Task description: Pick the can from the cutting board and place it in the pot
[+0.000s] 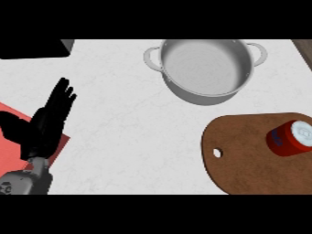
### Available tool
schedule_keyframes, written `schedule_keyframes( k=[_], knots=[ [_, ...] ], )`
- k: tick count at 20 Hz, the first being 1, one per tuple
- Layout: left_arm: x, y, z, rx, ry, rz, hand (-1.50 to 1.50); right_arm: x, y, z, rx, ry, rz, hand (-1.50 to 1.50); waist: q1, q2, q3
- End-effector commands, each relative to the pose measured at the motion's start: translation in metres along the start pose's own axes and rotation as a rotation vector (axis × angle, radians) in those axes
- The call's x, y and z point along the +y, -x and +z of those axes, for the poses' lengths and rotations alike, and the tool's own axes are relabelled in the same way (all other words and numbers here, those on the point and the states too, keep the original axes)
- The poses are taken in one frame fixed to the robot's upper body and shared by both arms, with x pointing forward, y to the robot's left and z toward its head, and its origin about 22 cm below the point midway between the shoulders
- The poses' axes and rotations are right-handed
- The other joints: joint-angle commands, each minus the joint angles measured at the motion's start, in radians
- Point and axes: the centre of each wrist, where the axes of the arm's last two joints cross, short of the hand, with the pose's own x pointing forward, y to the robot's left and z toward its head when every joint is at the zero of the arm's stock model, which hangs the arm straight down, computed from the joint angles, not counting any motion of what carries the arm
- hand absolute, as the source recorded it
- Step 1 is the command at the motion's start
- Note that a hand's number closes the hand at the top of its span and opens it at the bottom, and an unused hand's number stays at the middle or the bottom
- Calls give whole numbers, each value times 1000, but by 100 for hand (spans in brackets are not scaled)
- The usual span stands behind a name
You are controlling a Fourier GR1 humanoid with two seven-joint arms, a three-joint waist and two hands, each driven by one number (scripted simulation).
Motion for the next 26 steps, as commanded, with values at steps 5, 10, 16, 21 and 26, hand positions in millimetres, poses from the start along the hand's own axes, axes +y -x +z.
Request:
schedule_keyframes(
  k=[5, 10, 16, 21, 26],
  knots=[
    [-3, -1, 12, 15, -1, -1, 0, -77, -65, 2, 133, -183, 320, -150, 4, 0, -3],
    [3, -5, 0, 43, 22, 15, 0, -84, -97, -9, 256, -320, 406, -150, 14, 7, -3],
    [-25, -15, 7, 3, 42, 21, 0, -80, -117, -17, 429, -402, 428, -150, 33, 8, -1],
    [-16, -13, 2, 15, 51, 6, 0, -56, -110, -16, 512, -396, 438, -150, 50, 13, -1],
    [-14, 4, 4, 27, 45, 11, 0, -43, -99, -10, 596, -461, 446, -150, 48, 12, -1]
  ],
)
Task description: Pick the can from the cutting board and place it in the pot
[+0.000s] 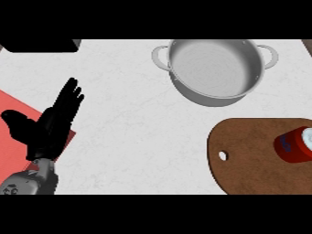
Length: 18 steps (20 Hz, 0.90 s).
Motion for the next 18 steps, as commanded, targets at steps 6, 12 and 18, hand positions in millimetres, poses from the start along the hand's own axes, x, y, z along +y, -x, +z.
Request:
schedule_keyframes(
  k=[6, 12, 18],
  knots=[
    [-15, 5, 2, 1, 23, 9, 0, 25, 19, -14, 135, -88, 95, -150, 1, 0, 1],
    [17, 14, -12, 10, 8, 19, 0, 36, 5, -21, 118, -43, 59, -150, 0, 1, 0],
    [-4, -9, -6, 6, 17, 15, 0, 48, -2, -37, 90, -5, 26, -150, 4, 1, 1]
  ],
)
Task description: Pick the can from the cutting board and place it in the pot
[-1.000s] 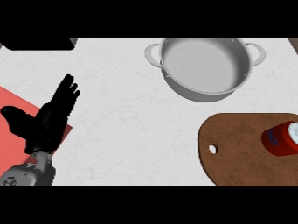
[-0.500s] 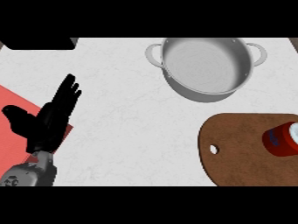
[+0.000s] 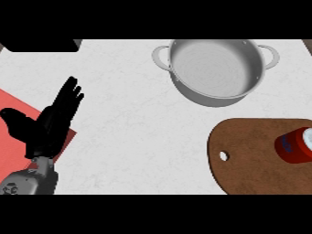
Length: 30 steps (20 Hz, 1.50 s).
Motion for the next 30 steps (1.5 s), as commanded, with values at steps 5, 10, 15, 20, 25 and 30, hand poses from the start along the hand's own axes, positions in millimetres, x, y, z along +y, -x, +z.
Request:
schedule_keyframes(
  k=[5, 10, 15, 20, 25, 30],
  knots=[
    [6, 4, -2, -10, -6, -2, 0, 24, -28, -16, 33, -7, -18, -150, 1, 1, 0],
    [-4, 3, -2, 5, -9, -3, 0, 37, -28, -27, 119, -26, 53, -150, 2, 1, 0],
    [6, -2, 6, 1, 6, 5, 0, 47, -1, -49, 148, -43, 57, -150, 2, 0, 0],
    [-2, -12, 13, -1, -4, -5, 0, 57, -19, -59, 138, -75, 90, -150, 3, 0, 0],
    [-3, -6, -8, 10, 1, 2, 0, 67, -19, -57, 224, -98, 151, -150, -3, 0, 0],
    [-8, 23, 6, -19, -11, -3, 0, 66, -1, -79, 227, -149, 156, -150, 2, 1, 0]
  ],
)
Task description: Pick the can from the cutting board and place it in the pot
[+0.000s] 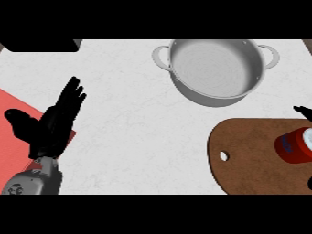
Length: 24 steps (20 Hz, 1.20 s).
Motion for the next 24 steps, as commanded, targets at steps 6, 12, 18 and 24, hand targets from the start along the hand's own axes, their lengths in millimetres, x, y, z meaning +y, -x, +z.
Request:
schedule_keyframes(
  k=[6, 12, 18, 24],
  knots=[
    [13, 2, 7, 11, 7, -11, 0, 12, 12, -20, 7, -32, 11, -150, -1, -1, 0],
    [0, -1, -18, 22, 0, 9, 0, 27, -3, -26, -157, 52, -21, 150, -3, 1, 0],
    [-10, 5, -14, -5, -8, -15, 0, 9, -10, -35, -183, 72, -12, 150, -1, 1, 0],
    [3, -2, 4, -10, 7, -9, 0, 28, -5, -16, -69, 136, -80, 150, -3, -1, 0]
  ],
)
